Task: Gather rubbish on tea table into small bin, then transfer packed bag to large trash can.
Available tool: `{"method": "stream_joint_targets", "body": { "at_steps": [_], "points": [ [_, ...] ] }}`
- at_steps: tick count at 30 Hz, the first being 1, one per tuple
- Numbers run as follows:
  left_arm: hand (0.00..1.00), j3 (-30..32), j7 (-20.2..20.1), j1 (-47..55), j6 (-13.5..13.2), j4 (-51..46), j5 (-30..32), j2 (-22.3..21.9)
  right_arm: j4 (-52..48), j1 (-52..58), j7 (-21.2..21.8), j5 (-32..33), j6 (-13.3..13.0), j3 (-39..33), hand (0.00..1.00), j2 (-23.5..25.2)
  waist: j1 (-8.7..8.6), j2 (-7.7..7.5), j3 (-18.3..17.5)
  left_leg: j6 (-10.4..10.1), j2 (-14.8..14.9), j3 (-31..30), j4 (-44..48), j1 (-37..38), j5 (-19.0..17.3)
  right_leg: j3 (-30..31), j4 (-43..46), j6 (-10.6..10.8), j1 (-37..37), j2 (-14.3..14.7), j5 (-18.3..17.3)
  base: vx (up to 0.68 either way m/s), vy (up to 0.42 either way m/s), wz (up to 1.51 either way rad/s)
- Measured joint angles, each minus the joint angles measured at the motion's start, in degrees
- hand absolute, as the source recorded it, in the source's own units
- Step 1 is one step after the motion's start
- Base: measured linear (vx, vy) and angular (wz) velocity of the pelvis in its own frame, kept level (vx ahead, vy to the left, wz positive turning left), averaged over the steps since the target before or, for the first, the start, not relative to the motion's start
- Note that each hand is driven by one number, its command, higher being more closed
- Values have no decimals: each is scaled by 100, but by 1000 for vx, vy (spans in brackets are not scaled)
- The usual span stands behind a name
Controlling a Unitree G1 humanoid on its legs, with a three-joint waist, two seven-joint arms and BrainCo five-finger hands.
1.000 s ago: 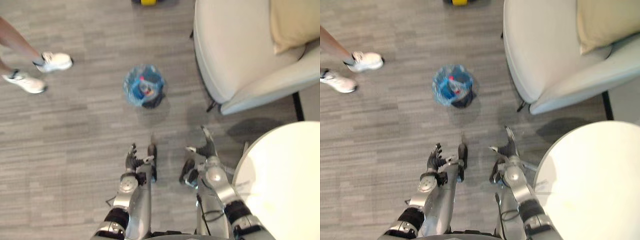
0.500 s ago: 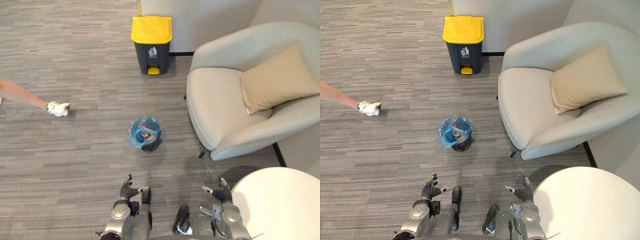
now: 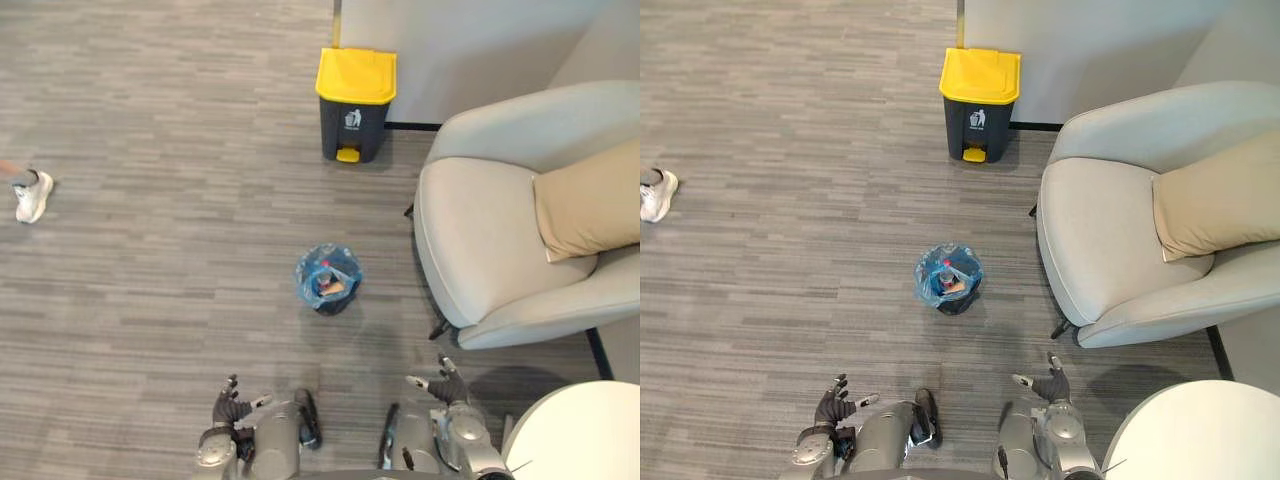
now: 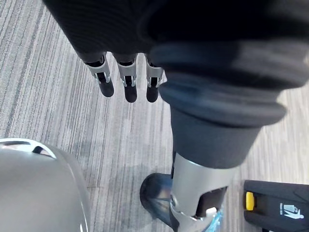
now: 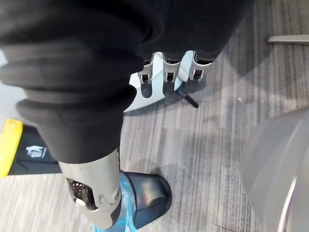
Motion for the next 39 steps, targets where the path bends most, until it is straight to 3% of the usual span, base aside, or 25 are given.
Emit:
{"method": "stream_joint_targets", "body": {
  "at_steps": [1,2,5,6,8,9,10,13,14,15,16,17,18,19,23,27,32,39],
  "points": [
    [0,-17,-2,-20,-1,2,29,-6,-7,18,-1,-4,0,1,0,-3,-38,-11,-4,-27,-79,-86,-9,-8,16,133,-250,-46,36,37,73,170,-88,91],
    [0,-34,-13,-89,-4,4,66,-58,-15,94,6,-11,-1,0,0,-31,-105,16,5,-43,-188,-292,60,-34,25,325,-411,-232,127,95,371,203,-140,102],
    [0,-27,-5,-151,-29,-51,65,-149,-81,243,14,-112,-1,2,0,-57,-86,163,33,-236,-137,-632,365,-196,-46,45,-202,-397,179,112,422,272,-195,72],
    [0,-8,-3,-140,-29,-78,65,-176,-387,320,15,-170,2,16,0,-11,-16,195,65,-293,10,-638,727,-323,-60,-116,-38,-545,188,130,271,196,-141,40],
    [0,9,0,-48,-26,-199,65,-261,-804,325,5,-202,-16,53,0,15,18,246,138,-312,360,-457,1753,-693,-43,-237,95,-648,323,264,109,237,-172,15],
    [0,45,-7,-10,-29,-314,65,-330,-1003,328,-13,-202,-59,150,0,19,127,265,155,-398,554,-348,2208,-801,15,-239,197,-692,410,333,-11,229,-148,-12],
    [0,51,-2,-34,-30,-361,61,-355,-1068,325,-23,-202,-86,195,0,25,176,256,158,-438,584,-313,2301,-806,50,-226,254,-688,431,329,-75,152,-64,-9],
    [0,55,1,-107,-95,-558,53,-491,-1237,148,-109,-206,-118,263,0,95,263,246,220,-523,596,-129,2308,-922,116,-196,239,-702,376,225,-181,85,-12,6],
    [0,59,0,-159,-92,-559,53,-519,-1258,47,-129,-210,-115,317,0,168,263,240,320,-384,647,-109,2186,-961,-37,-197,209,-699,371,208,-186,45,9,10],
    [0,58,0,-181,-92,-559,54,-529,-1258,-21,-141,-212,-113,343,0,170,262,238,367,-413,671,-157,2006,-972,-99,-198,200,-691,358,196,-191,32,27,10],
    [0,53,3,-217,-93,-559,53,-547,-1258,-121,-156,-219,-111,415,0,146,271,241,417,-496,676,-320,1471,-996,-61,-191,219,-653,272,170,-206,23,68,-5],
    [0,42,6,-217,-95,-560,54,-550,-1267,-224,-192,-236,-113,494,0,134,282,263,414,-719,689,-514,817,-927,133,-142,362,-567,72,180,-270,28,111,-14],
    [0,40,7,-233,-95,-554,49,-537,-1261,-292,-226,-258,-111,509,0,154,282,250,439,-776,729,-492,744,-949,247,-102,464,-512,-6,167,-329,29,131,-19],
    [0,40,17,-375,-117,-554,41,-491,-1307,-463,-287,-387,-107,512,0,217,288,132,544,-705,632,-338,846,-1066,217,36,660,-439,-230,37,-376,41,140,-18],
    [0,35,142,-703,-170,-625,36,-467,-1327,-1138,-536,-942,-98,733,0,283,376,167,771,-440,633,-124,1491,-1532,27,342,870,-320,-643,-36,-358,38,191,-24],
    [0,55,281,-1082,-303,-635,22,-448,-1295,-2027,-870,-1559,-30,763,0,177,468,307,936,-358,678,-114,1873,-2153,-259,475,1194,-223,-1310,-34,-397,-61,85,-15],
    [0,106,482,-1684,-419,-684,-113,-509,-897,-3281,-1230,-2238,187,926,0,-224,578,363,1148,-315,790,-124,2402,-3185,-307,582,1690,-204,-2364,2,-392,-121,18,-9],
    [0,171,666,-2476,-598,-973,-311,-647,-323,-4825,-1558,-2456,489,1207,0,-944,600,439,1406,-289,851,-383,3241,-4840,-297,571,2669,-183,-3994,-17,-479,-103,-31,7]
  ]
}}
